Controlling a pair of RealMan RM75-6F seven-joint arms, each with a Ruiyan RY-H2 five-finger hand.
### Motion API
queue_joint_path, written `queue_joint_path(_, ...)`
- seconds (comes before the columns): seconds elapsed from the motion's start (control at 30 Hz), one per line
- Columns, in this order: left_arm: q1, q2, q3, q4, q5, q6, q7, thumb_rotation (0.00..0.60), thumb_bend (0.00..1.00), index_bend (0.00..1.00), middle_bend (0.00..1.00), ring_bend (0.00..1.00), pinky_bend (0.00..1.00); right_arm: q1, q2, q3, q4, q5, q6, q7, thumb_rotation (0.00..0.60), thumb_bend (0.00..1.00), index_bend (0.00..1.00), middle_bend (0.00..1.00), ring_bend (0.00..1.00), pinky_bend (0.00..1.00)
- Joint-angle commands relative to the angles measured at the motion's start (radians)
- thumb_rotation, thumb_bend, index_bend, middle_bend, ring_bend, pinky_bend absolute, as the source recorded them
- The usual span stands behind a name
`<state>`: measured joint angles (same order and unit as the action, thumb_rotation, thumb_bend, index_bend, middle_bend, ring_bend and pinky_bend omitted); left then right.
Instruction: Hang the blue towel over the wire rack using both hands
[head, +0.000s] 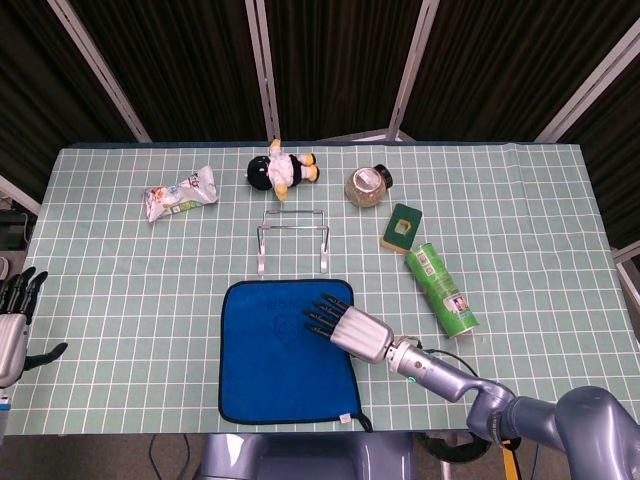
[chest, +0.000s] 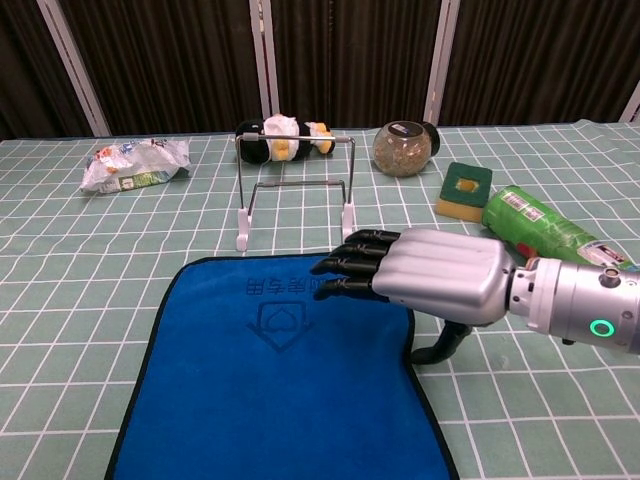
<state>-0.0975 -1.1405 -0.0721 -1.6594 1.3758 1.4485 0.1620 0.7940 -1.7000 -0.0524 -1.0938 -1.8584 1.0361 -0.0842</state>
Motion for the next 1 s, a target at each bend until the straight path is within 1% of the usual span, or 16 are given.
queue_joint_path(0.03, 0.000, 0.000, 0.000, 0.000, 0.001, 0.000, 0.000, 0.600, 0.00, 0.00, 0.00, 0.00, 0.00, 0.003, -0.002, -0.003, 0.001, 0.001, 0.000, -0.001, 0.600, 0.11, 0.14, 0.00, 0.00, 0.00)
queue_joint_path(0.07, 0.000, 0.000, 0.001, 0.000, 0.001, 0.000, 0.000, 0.600, 0.00, 0.00, 0.00, 0.00, 0.00, 0.004, -0.003, -0.004, 0.002, 0.001, 0.001, -0.002, 0.600, 0.12, 0.14, 0.00, 0.00, 0.00)
queue_joint_path(0.17, 0.000, 0.000, 0.001, 0.000, 0.002, 0.001, -0.001, 0.600, 0.00, 0.00, 0.00, 0.00, 0.00, 0.005, -0.006, -0.009, 0.004, 0.003, 0.005, 0.001, 0.600, 0.20, 0.19, 0.01, 0.00, 0.00)
queue_joint_path(0.23, 0.000, 0.000, 0.001, 0.000, 0.004, 0.001, -0.002, 0.600, 0.00, 0.00, 0.00, 0.00, 0.00, 0.006, -0.010, -0.013, 0.008, 0.004, 0.010, 0.005, 0.600, 0.26, 0.23, 0.02, 0.00, 0.00)
queue_joint_path(0.33, 0.000, -0.001, 0.003, 0.002, 0.006, 0.001, -0.002, 0.600, 0.00, 0.00, 0.00, 0.00, 0.00, 0.004, -0.018, -0.019, 0.020, 0.004, 0.025, 0.018, 0.600, 0.32, 0.29, 0.02, 0.00, 0.00)
queue_joint_path(0.47, -0.001, -0.001, 0.003, 0.003, 0.006, 0.000, -0.003, 0.600, 0.00, 0.00, 0.00, 0.00, 0.00, 0.003, -0.027, -0.027, 0.039, 0.003, 0.040, 0.030, 0.600, 0.35, 0.38, 0.03, 0.00, 0.00)
queue_joint_path(0.57, -0.002, -0.002, 0.004, 0.004, 0.008, -0.001, -0.003, 0.600, 0.00, 0.00, 0.00, 0.00, 0.00, 0.002, -0.032, -0.032, 0.050, 0.003, 0.050, 0.040, 0.600, 0.36, 0.47, 0.04, 0.00, 0.00)
queue_joint_path(0.63, -0.004, -0.004, 0.005, 0.006, 0.012, -0.003, -0.003, 0.600, 0.00, 0.00, 0.00, 0.00, 0.00, 0.001, -0.036, -0.037, 0.059, 0.002, 0.056, 0.051, 0.600, 0.39, 0.53, 0.05, 0.00, 0.00)
queue_joint_path(0.7, -0.008, -0.006, 0.006, 0.009, 0.021, -0.006, -0.005, 0.600, 0.00, 0.00, 0.00, 0.00, 0.00, 0.001, -0.040, -0.041, 0.067, 0.002, 0.062, 0.060, 0.600, 0.43, 0.57, 0.05, 0.00, 0.00)
queue_joint_path(0.8, -0.023, -0.013, 0.010, 0.016, 0.048, -0.017, -0.011, 0.600, 0.00, 0.00, 0.00, 0.00, 0.00, 0.002, -0.042, -0.045, 0.070, 0.003, 0.069, 0.073, 0.600, 0.46, 0.61, 0.05, 0.00, 0.00)
queue_joint_path(0.93, -0.070, -0.026, 0.025, 0.038, 0.115, -0.068, -0.026, 0.600, 0.00, 0.00, 0.00, 0.00, 0.00, 0.004, -0.039, -0.048, 0.060, 0.003, 0.074, 0.078, 0.600, 0.47, 0.67, 0.05, 0.00, 0.00)
queue_joint_path(1.0, -0.103, -0.037, 0.033, 0.057, 0.160, -0.098, -0.032, 0.600, 0.00, 0.00, 0.00, 0.00, 0.00, 0.005, -0.036, -0.048, 0.051, 0.003, 0.077, 0.075, 0.600, 0.47, 0.66, 0.06, 0.00, 0.00)
